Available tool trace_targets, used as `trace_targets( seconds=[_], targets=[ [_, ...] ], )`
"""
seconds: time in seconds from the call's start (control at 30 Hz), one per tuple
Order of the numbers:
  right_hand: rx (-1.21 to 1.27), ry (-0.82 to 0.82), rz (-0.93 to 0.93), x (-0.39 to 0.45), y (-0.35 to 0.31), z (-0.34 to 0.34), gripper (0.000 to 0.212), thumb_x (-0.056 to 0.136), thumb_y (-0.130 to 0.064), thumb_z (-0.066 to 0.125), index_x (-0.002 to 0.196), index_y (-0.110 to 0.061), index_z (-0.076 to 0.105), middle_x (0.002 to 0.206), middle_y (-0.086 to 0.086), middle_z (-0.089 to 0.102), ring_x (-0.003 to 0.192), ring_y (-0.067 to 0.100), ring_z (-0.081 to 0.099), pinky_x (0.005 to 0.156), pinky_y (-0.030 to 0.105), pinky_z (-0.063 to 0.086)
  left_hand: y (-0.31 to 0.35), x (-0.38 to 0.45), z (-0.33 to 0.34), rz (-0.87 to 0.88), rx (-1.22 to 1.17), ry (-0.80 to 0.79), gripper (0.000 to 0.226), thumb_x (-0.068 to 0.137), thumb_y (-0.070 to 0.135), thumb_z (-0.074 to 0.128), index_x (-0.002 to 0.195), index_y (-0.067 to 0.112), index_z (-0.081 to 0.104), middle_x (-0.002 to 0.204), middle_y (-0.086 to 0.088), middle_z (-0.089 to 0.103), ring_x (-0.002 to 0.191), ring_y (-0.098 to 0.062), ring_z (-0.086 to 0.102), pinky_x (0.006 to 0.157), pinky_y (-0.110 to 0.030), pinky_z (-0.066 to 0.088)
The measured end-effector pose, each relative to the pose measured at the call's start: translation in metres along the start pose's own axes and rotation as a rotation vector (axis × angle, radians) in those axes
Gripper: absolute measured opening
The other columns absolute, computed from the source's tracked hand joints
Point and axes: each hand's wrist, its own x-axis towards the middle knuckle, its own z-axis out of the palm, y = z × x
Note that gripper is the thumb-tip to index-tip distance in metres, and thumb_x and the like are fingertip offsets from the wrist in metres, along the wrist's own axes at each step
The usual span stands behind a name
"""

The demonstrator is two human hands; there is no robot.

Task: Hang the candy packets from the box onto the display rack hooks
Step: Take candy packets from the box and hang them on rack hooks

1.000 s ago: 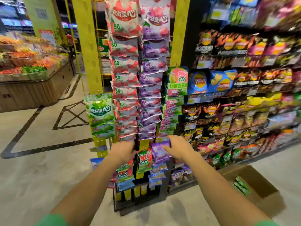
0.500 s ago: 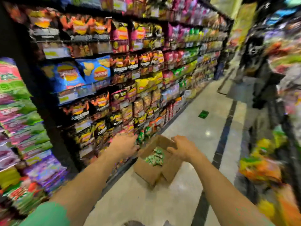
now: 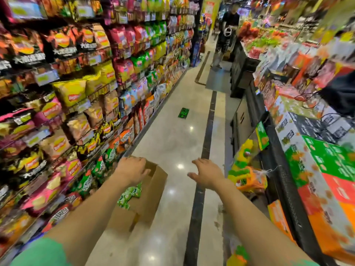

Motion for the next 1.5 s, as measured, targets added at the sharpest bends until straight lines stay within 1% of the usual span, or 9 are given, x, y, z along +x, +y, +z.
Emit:
trace_targets(
  seconds=[0.17,0.37,0.5,0.63,0.83,0.97,1.1,1.33,1.5],
  targets=[
    [0.004,-0.022,0.105,0.061,0.072,-0.013,0.063,0.097,-0.061,0.047,0.144,-0.020,0.046,0.144,0.008,0.053,0.132,0.032,0.048,0.103,0.044,0.046,0.026,0.098,-0.026,0.081,-0.014,0.014,0.051,0.104,0.054,0.035,0.138,0.018,0.049,0.140,-0.005,0.059,0.130,-0.028,0.053,0.108,-0.048,0.039],
    [0.014,-0.070,0.113,0.148,0.163,-0.014,0.066,0.096,-0.062,0.048,0.148,-0.022,0.045,0.147,0.007,0.052,0.132,0.031,0.049,0.106,0.045,0.046,0.055,0.210,-0.020,0.077,-0.002,-0.029,0.055,0.102,0.059,0.035,0.138,0.020,0.050,0.140,-0.003,0.060,0.128,-0.028,0.056,0.100,-0.047,0.044],
    [-0.028,-0.129,0.030,0.223,0.204,-0.026,0.066,0.099,-0.063,0.043,0.148,-0.019,0.043,0.148,0.009,0.050,0.135,0.033,0.046,0.109,0.046,0.044,0.070,0.266,-0.020,-0.010,-0.039,-0.093,0.049,0.103,0.053,0.037,0.134,0.018,0.053,0.135,-0.004,0.062,0.124,-0.029,0.058,0.104,-0.047,0.044],
    [-0.139,-0.182,-0.148,0.309,0.213,-0.050,0.071,0.100,-0.063,0.039,0.155,-0.018,0.034,0.159,0.010,0.038,0.144,0.034,0.036,0.115,0.047,0.038,0.067,0.293,-0.024,-0.173,-0.058,-0.138,0.039,0.104,0.047,0.037,0.122,0.017,0.056,0.127,-0.006,0.064,0.117,-0.029,0.059,0.100,-0.047,0.046],
    [-0.230,-0.210,-0.467,0.423,0.138,-0.070,0.070,0.101,-0.063,0.037,0.158,-0.022,0.029,0.165,0.006,0.029,0.150,0.031,0.028,0.121,0.046,0.031,0.022,0.287,-0.017,-0.553,-0.226,-0.159,0.063,0.102,0.054,0.042,0.154,0.018,0.035,0.149,-0.006,0.052,0.132,-0.029,0.052,0.107,-0.048,0.043],
    [-0.286,-0.211,-0.666,0.476,0.063,-0.069,0.067,0.102,-0.059,0.040,0.157,-0.022,0.031,0.163,0.005,0.032,0.148,0.029,0.031,0.119,0.045,0.032,-0.016,0.264,0.003,-0.781,-0.320,-0.199,0.059,0.102,0.056,0.040,0.146,0.016,0.044,0.146,-0.005,0.055,0.129,-0.028,0.056,0.107,-0.047,0.045],
    [-0.358,-0.232,-0.818,0.512,-0.004,-0.054,0.068,0.101,-0.059,0.041,0.156,-0.021,0.032,0.163,0.006,0.034,0.148,0.029,0.032,0.117,0.045,0.034,-0.047,0.243,0.020,-0.933,-0.356,-0.239,0.057,0.104,0.052,0.039,0.146,0.014,0.042,0.142,-0.008,0.056,0.126,-0.029,0.057,0.104,-0.047,0.047],
    [-0.410,-0.310,-0.975,0.575,-0.091,-0.036,0.068,0.100,-0.058,0.042,0.155,-0.017,0.032,0.163,0.012,0.031,0.148,0.037,0.030,0.118,0.047,0.034,-0.103,0.245,0.045,-1.101,-0.464,-0.245,0.056,0.105,0.050,0.036,0.150,0.017,0.037,0.147,-0.008,0.053,0.132,-0.030,0.052,0.109,-0.047,0.043],
    [-0.411,-0.418,-1.027,0.622,-0.122,0.005,0.067,0.104,-0.053,0.036,0.158,-0.014,0.026,0.165,0.013,0.027,0.153,0.035,0.019,0.123,0.045,0.022,-0.119,0.267,0.089,-1.221,-0.602,-0.244,0.054,0.104,0.051,0.039,0.148,0.019,0.039,0.146,-0.006,0.054,0.128,-0.031,0.055,0.105,-0.046,0.043]
  ],
)
